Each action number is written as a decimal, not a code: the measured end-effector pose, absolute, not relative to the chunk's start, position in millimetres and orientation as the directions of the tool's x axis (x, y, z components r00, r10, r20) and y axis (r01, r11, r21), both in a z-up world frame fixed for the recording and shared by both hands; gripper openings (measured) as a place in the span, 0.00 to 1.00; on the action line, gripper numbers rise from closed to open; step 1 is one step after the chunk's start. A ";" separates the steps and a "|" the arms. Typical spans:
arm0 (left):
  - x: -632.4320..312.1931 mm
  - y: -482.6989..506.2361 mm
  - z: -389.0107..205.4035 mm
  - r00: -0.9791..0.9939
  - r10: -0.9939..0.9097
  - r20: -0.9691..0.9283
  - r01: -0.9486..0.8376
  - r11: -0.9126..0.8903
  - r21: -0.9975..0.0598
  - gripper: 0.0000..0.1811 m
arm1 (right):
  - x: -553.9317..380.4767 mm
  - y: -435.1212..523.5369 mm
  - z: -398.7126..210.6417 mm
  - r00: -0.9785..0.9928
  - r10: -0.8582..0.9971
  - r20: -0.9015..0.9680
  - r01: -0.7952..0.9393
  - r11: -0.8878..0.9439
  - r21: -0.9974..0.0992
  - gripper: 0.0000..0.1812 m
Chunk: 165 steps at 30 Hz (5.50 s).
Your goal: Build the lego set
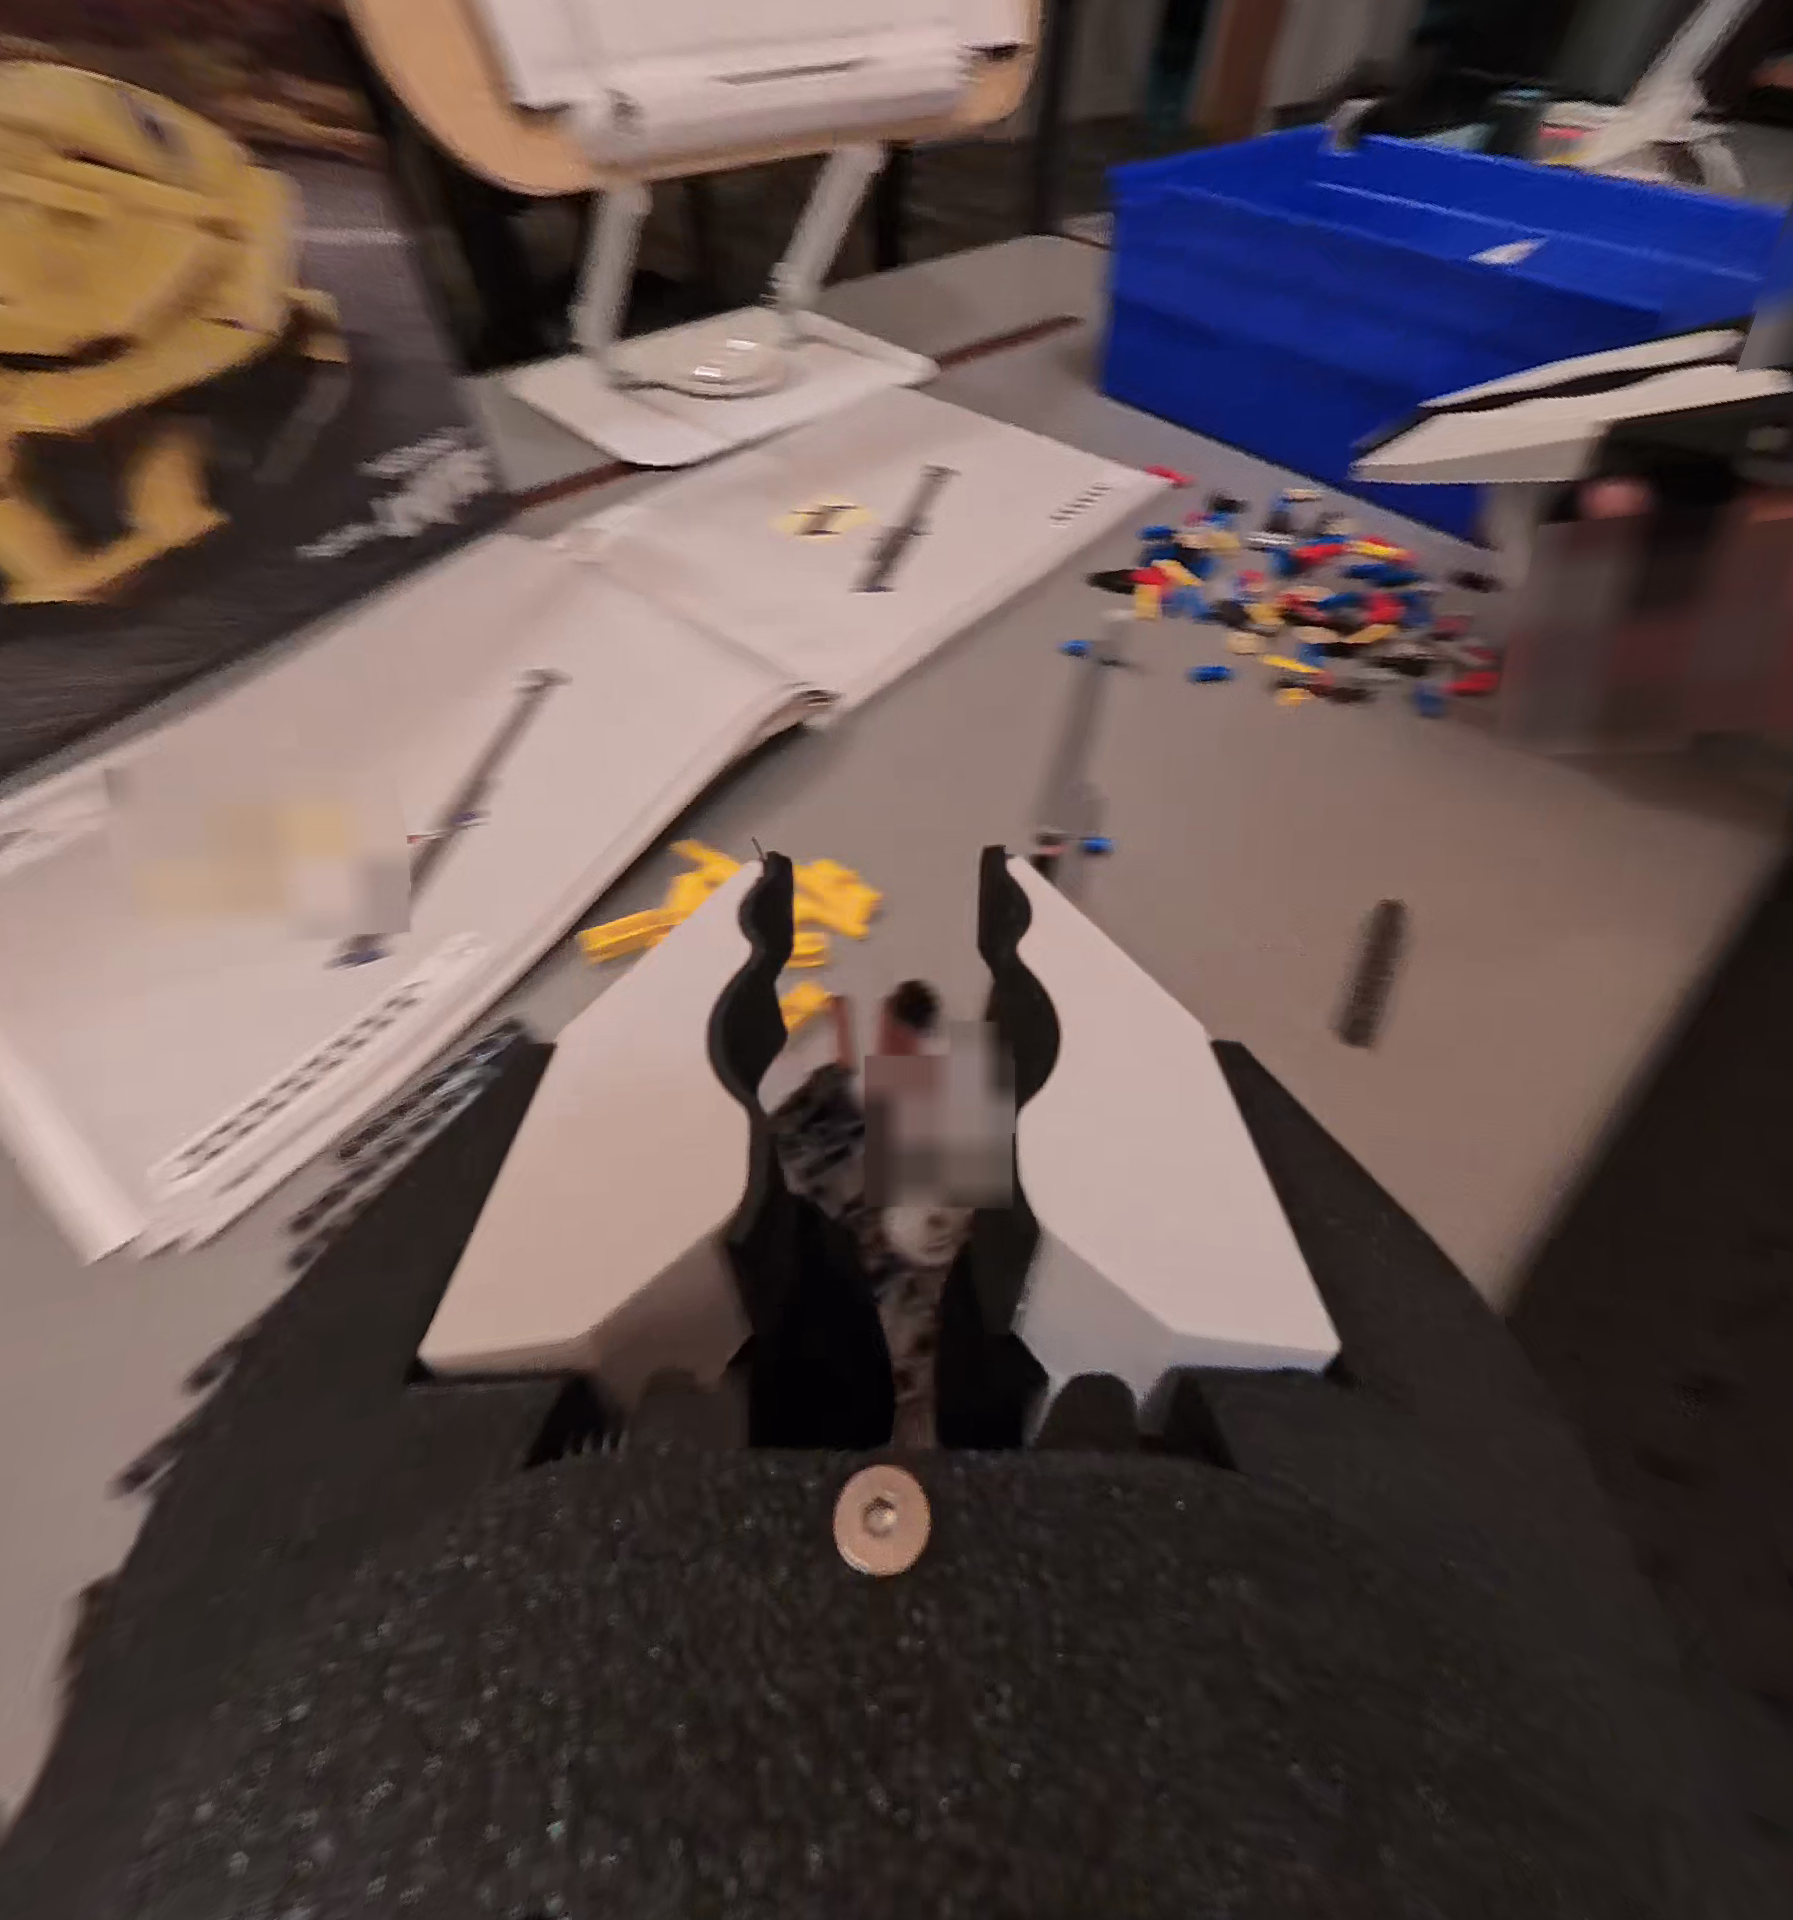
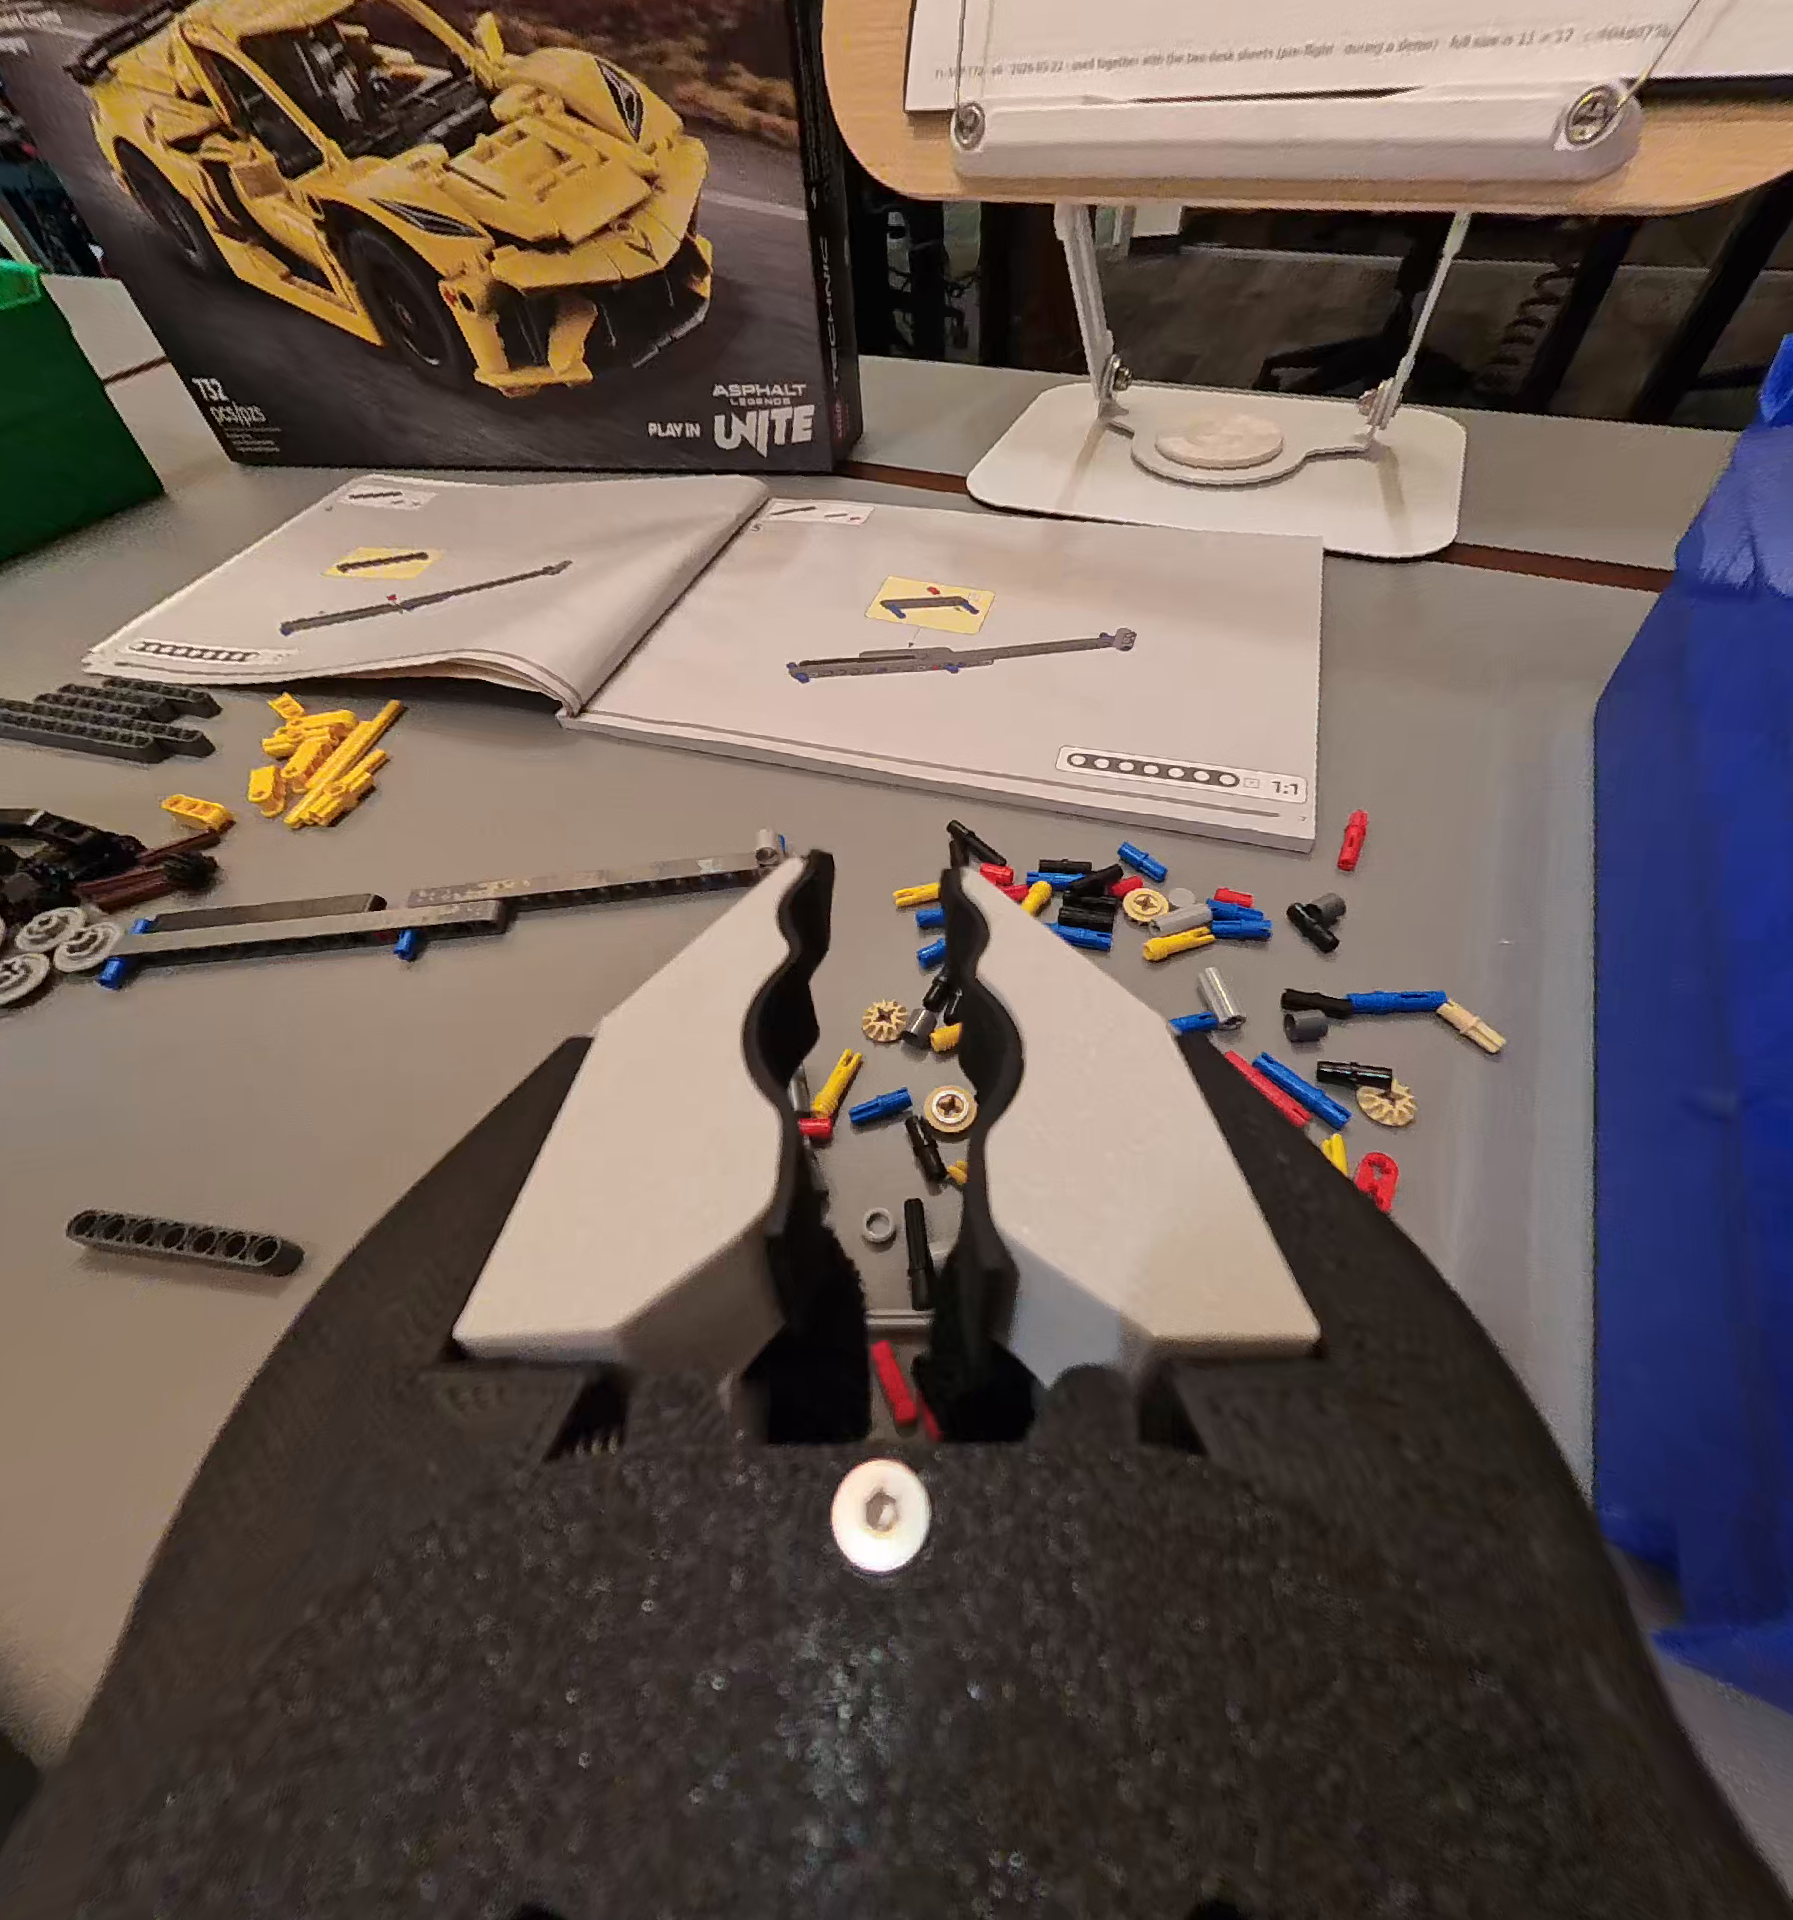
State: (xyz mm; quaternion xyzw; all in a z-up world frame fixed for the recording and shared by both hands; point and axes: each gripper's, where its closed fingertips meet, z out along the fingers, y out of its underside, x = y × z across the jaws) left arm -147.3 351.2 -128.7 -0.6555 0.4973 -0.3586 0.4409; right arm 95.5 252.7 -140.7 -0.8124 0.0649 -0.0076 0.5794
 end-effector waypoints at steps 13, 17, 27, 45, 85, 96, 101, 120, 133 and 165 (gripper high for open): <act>-168.5 382.8 -126.7 0.340 -0.936 0.090 -0.222 -0.173 -0.959 0.14 | 109.5 251.1 -146.3 0.984 -0.173 0.033 -0.031 -0.353 -0.935 0.13; -166.6 378.3 -129.6 0.323 -0.943 0.080 -0.240 -0.164 -0.957 0.13 | 112.2 244.0 -163.1 0.984 -0.179 0.019 -0.067 -0.463 -0.884 0.13; -162.4 369.4 -136.4 0.285 -0.956 0.067 -0.280 -0.150 -0.948 0.14 | 143.7 252.2 -191.1 0.965 -0.252 0.078 -0.106 -0.640 -0.761 0.15; -160.1 368.3 -139.4 0.275 -0.959 0.067 -0.295 -0.150 -0.943 0.14 | 147.3 285.8 -211.7 0.973 -0.222 0.056 -0.120 -0.705 -0.699 0.17; -160.4 370.2 -141.7 0.284 -0.957 0.054 -0.308 -0.144 -0.940 0.13 | 118.8 279.8 -172.6 0.991 -0.111 0.081 -0.003 -0.611 -0.792 0.02; -159.9 369.0 -143.2 0.281 -0.959 0.048 -0.317 -0.140 -0.938 0.13 | -47.7 241.8 -199.5 0.873 0.487 0.016 0.359 -0.620 -0.697 0.02; -159.7 368.3 -144.1 0.280 -0.959 0.045 -0.322 -0.138 -0.937 0.13 | -45.2 236.6 -211.5 0.882 0.472 0.006 0.361 -0.667 -0.651 0.02; -158.2 366.0 -148.2 0.268 -0.963 0.042 -0.343 -0.136 -0.929 0.13 | 111.1 273.9 -187.7 0.995 0.011 0.096 0.080 -0.657 -0.749 0.16; -157.9 366.6 -149.2 0.266 -0.962 0.053 -0.344 -0.146 -0.928 0.13 | 112.2 291.3 -213.3 0.990 0.099 0.099 0.140 -0.725 -0.674 0.12; -157.3 365.4 -150.6 0.263 -0.964 0.049 -0.351 -0.143 -0.925 0.13 | 90.7 290.4 -207.8 0.983 0.143 0.120 0.186 -0.720 -0.669 0.10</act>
